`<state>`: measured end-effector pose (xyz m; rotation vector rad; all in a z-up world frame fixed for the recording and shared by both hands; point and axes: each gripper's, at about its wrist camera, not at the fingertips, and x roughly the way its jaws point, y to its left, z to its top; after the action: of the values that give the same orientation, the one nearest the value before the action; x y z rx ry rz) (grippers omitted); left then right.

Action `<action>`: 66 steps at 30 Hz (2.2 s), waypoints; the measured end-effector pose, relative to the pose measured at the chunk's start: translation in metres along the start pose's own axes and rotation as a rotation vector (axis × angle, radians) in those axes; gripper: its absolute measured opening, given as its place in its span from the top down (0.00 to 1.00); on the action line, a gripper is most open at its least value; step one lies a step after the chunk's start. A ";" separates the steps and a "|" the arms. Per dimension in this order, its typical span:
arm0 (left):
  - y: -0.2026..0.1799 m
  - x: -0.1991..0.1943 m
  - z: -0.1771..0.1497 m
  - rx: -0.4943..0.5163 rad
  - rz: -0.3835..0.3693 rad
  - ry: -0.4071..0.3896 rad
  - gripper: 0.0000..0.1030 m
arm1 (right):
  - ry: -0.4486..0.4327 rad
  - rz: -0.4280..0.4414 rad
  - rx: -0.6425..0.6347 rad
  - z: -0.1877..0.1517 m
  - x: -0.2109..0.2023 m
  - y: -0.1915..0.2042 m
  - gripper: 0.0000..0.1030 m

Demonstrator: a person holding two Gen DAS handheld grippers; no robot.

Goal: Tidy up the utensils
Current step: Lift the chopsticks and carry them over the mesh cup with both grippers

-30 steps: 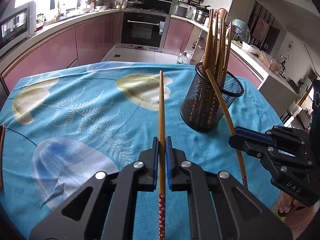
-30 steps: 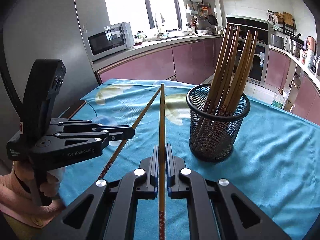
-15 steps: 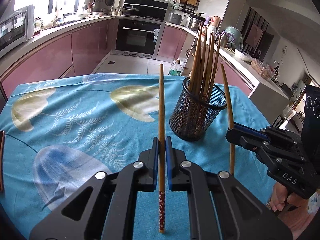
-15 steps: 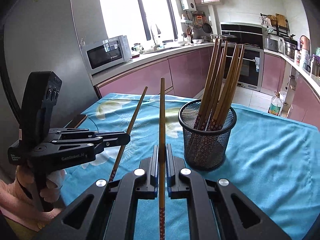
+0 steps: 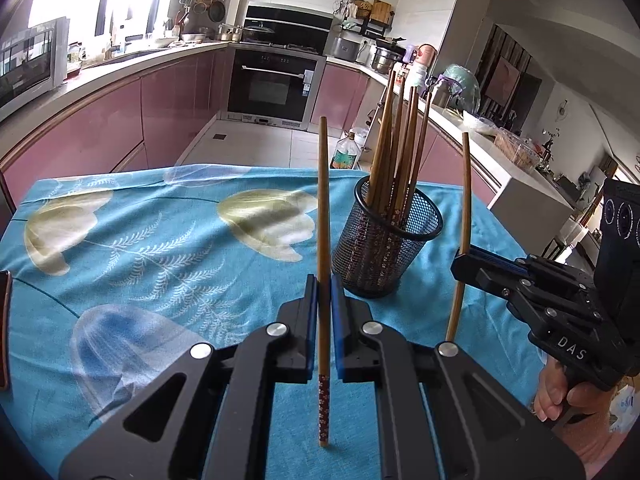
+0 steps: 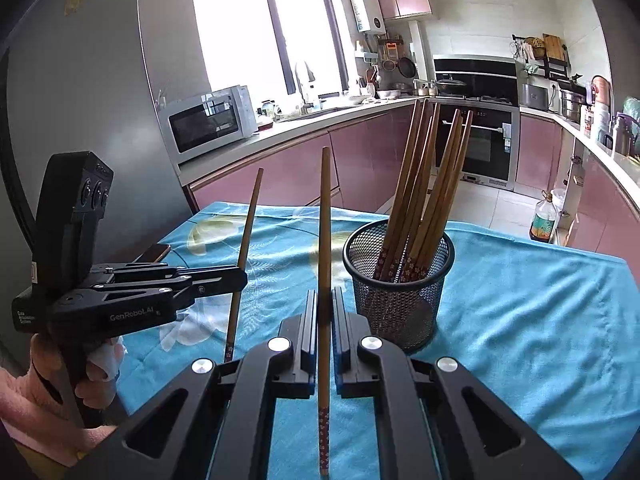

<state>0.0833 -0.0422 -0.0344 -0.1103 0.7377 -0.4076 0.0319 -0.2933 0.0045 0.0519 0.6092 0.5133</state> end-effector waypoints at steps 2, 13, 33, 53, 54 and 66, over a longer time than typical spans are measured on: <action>-0.001 -0.003 0.002 0.001 -0.005 -0.008 0.93 | -0.005 -0.003 -0.001 0.001 -0.001 0.000 0.95; -0.001 -0.010 0.010 -0.004 -0.034 -0.033 0.93 | -0.031 -0.005 -0.003 0.007 -0.005 0.001 0.95; -0.008 -0.015 0.020 0.016 -0.046 -0.060 0.93 | -0.069 -0.015 -0.010 0.017 -0.013 -0.001 0.95; -0.020 -0.025 0.044 0.053 -0.065 -0.122 0.93 | -0.135 -0.037 -0.023 0.037 -0.029 -0.007 0.95; -0.021 -0.026 0.044 0.055 -0.066 -0.125 0.93 | -0.137 -0.038 -0.024 0.038 -0.029 -0.007 0.95; -0.031 -0.031 0.061 0.080 -0.066 -0.163 0.93 | -0.168 -0.046 -0.031 0.051 -0.033 -0.009 0.95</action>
<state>0.0936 -0.0606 0.0372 -0.0913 0.5576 -0.4850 0.0410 -0.3116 0.0623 0.0513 0.4374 0.4685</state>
